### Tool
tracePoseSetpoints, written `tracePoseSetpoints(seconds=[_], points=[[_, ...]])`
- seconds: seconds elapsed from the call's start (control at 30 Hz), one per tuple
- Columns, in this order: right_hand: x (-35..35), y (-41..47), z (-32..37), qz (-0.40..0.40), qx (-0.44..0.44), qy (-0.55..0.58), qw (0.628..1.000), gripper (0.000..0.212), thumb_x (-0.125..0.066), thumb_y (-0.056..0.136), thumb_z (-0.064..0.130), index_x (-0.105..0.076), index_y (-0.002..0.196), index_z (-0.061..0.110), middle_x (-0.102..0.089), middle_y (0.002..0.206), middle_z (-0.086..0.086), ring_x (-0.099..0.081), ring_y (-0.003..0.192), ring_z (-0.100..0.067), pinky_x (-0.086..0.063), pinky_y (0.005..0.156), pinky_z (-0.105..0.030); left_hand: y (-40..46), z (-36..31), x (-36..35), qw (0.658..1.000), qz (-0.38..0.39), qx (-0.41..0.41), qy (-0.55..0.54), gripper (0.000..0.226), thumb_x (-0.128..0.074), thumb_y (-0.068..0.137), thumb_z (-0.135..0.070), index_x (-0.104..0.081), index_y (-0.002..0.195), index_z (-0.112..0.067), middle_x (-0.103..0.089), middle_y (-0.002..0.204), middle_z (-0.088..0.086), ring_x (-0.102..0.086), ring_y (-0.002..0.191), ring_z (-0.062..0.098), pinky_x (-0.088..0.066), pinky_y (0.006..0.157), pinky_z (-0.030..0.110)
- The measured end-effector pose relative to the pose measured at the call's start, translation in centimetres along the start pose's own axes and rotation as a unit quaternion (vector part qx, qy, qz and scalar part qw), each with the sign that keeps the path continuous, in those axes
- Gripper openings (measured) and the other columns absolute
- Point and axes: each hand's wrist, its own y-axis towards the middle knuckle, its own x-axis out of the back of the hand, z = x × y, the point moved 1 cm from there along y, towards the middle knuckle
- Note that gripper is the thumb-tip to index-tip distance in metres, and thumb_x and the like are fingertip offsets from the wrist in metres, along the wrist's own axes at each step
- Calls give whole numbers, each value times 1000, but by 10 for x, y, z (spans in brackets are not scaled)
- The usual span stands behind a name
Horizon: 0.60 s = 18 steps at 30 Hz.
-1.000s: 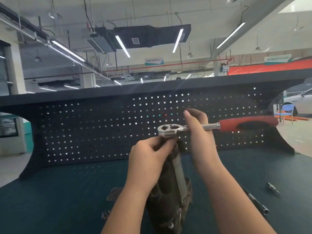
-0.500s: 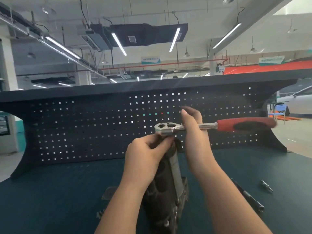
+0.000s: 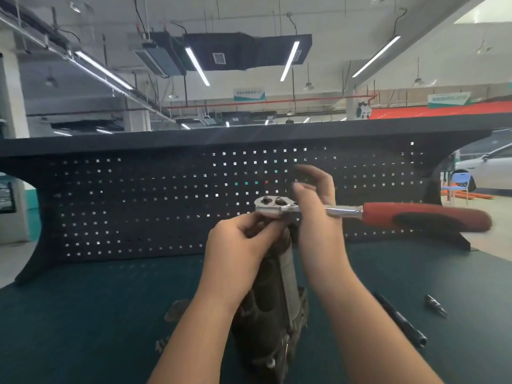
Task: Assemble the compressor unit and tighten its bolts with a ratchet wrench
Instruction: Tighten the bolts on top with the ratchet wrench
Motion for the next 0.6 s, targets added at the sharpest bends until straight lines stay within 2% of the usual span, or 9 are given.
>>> tracePoseSetpoints(seconds=[0.07,0.13,0.17,0.2,0.23,0.3,0.37,0.47,0.6], points=[[-22,-19,-3,-10,187,-247,951,27,-46,82,41,-49,109,41,-54,113,8,-43,115,-14,-29,98,-37,-3,-5,-12,988,-19,76,132,38,-82,67,-14,-70,102,-10,-68,89,20,-58,86,27,-54,73,29],[-34,-31,-9,17,326,-442,836,31,-40,86,52,-48,115,43,-48,123,9,-31,124,-18,-18,100,-40,-1,-1,3,923,-89,20,373,68,-69,71,-3,-30,115,31,-40,105,48,-45,100,28,-48,90,37],[-34,-29,-8,36,326,-461,825,33,-37,87,56,-48,116,44,-46,126,9,-27,127,-18,-16,101,-42,1,4,2,954,-100,92,267,66,-58,81,-13,-29,117,33,-48,107,39,-46,101,18,-48,87,30],[-30,-23,-4,46,288,-442,848,35,-35,86,60,-47,116,46,-44,128,11,-24,130,-15,-15,102,-42,-5,0,-3,986,-48,148,58,59,-48,85,-29,-46,121,18,-63,101,18,-52,93,8,-50,78,26],[-22,-16,-1,54,227,-394,889,35,-33,85,62,-47,114,48,-43,127,14,-24,130,-11,-17,103,-39,2,4,-2,991,-57,111,52,49,-49,85,-42,-67,105,-1,-70,84,7,-58,80,6,-50,71,31],[-2,-1,3,37,56,-220,973,27,-41,88,61,-51,105,43,-50,119,15,-37,124,-9,-30,98,-33,3,10,9,997,-45,52,47,26,-64,85,-45,-78,85,-22,-73,71,-5,-65,72,2,-50,68,30],[11,8,1,5,-78,-37,996,13,-49,94,47,-54,100,37,-58,110,9,-51,114,-14,-41,87,-30,0,7,7,998,-24,0,53,14,-69,85,-41,-79,88,-32,-75,77,-16,-68,79,-3,-53,72,27],[-5,-3,-4,-18,29,-140,990,18,-48,86,44,-50,103,40,-57,113,6,-46,119,-19,-36,100,-43,2,9,3,999,-21,10,30,26,-69,74,-49,-77,90,-31,-75,75,-10,-67,72,5,-53,69,35],[-38,-33,-12,10,328,-471,819,37,-34,86,61,-46,117,44,-44,129,5,-24,129,-18,-14,100,-43,8,17,5,991,-30,37,122,31,-48,94,-37,-67,91,-12,-71,79,11,-56,65,21,-54,62,40]])
